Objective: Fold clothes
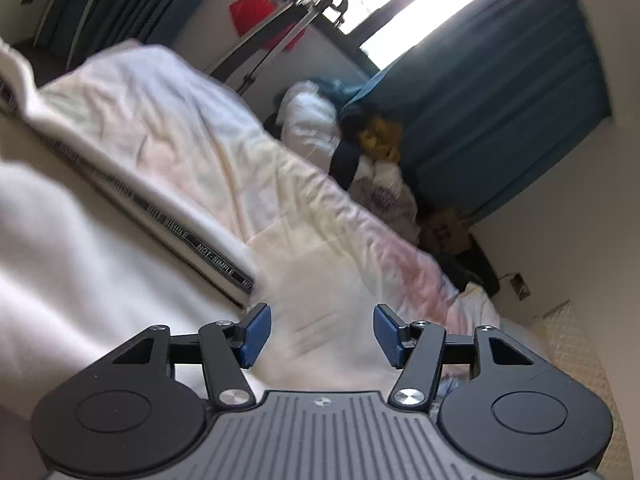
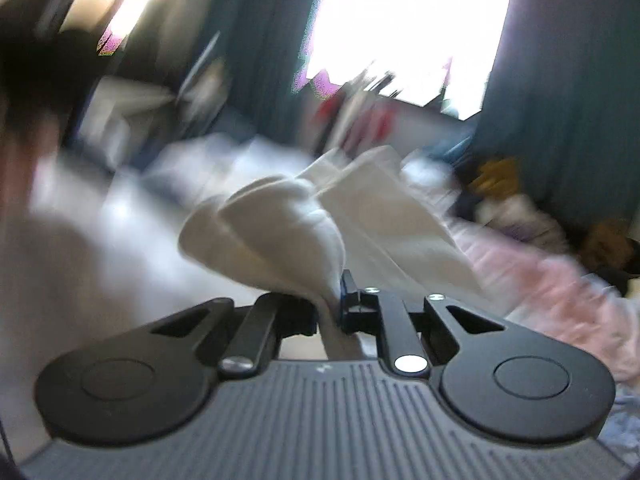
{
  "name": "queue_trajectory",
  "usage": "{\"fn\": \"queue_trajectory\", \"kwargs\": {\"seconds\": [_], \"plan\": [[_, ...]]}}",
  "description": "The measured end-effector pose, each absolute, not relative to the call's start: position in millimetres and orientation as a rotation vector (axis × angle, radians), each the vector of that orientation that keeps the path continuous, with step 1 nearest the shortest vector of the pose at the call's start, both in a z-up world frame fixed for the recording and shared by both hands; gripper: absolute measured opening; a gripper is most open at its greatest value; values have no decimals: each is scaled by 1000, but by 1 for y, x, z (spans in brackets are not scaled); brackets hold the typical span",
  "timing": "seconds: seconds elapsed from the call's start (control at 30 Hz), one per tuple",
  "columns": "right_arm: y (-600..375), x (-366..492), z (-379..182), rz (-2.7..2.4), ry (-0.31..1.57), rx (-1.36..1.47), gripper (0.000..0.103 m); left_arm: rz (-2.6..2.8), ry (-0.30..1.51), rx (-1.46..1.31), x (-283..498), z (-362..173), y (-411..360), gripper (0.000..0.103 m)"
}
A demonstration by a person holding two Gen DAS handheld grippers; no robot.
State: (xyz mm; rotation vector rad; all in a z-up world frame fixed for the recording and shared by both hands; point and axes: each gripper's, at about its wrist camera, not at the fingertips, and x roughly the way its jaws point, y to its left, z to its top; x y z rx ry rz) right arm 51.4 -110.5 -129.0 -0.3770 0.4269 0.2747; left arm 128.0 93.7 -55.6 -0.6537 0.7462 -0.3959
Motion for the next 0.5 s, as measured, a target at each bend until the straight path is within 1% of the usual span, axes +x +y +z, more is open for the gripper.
{"fn": "queue_trajectory", "kwargs": {"seconds": [0.03,0.1,0.27,0.5], "plan": [[-104,51,-143,284,458,-415,14,-384,768,-654,129,-59,93,60],[-105,52,-146,279,457,-412,14,-359,796,-637,132,-63,89,60],[-126,58,-134,288,489,-230,14,-418,837,-587,138,-72,67,61],[-113,50,-142,278,462,-294,14,-421,876,-475,134,-87,36,62]]}}
